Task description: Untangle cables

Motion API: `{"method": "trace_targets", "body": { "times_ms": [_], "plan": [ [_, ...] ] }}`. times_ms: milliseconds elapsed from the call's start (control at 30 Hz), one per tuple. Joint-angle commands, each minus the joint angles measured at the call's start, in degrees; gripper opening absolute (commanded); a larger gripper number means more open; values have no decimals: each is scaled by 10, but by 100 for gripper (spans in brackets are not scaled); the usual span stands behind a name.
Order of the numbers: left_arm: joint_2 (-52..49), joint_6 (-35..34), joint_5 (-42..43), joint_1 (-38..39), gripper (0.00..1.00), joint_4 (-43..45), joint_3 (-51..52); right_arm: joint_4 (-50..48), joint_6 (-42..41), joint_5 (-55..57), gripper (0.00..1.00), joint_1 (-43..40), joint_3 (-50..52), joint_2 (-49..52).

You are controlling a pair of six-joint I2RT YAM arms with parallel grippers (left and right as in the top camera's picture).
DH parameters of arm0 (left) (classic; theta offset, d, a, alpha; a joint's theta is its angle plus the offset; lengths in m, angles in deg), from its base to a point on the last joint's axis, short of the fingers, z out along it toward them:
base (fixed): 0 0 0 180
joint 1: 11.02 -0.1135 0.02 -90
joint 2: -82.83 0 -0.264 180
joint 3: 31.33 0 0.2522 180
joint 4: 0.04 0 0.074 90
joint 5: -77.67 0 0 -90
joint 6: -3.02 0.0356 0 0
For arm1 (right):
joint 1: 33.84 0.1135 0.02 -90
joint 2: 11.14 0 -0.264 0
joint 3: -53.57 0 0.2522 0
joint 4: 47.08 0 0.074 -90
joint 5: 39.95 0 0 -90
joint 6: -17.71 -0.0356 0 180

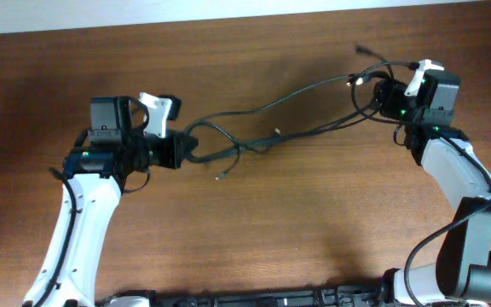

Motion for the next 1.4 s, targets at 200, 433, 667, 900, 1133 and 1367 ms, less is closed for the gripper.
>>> {"method": "trace_targets", "body": {
  "times_ms": [200,433,667,900,1133,1367],
  "plan": [
    [13,-337,-172,1,0,85,0,99,-75,19,99,-1,-10,1],
    [-21,-323,-173,147,31,201,1,113,-43,-205,99,76,-10,0],
    [-73,-322,-357,214,99,170,0,179,-43,-228,99,85,-10,-45],
    [87,-284,-384,81,99,146,0,144,63,-377,99,209,-9,-39],
    [116,-284,-381,19,99,22,1,59,341,-10,94,438,-9,-28],
    [113,-284,-296,19,99,-1,2,18,536,2,76,445,-9,63]
  ]
}}
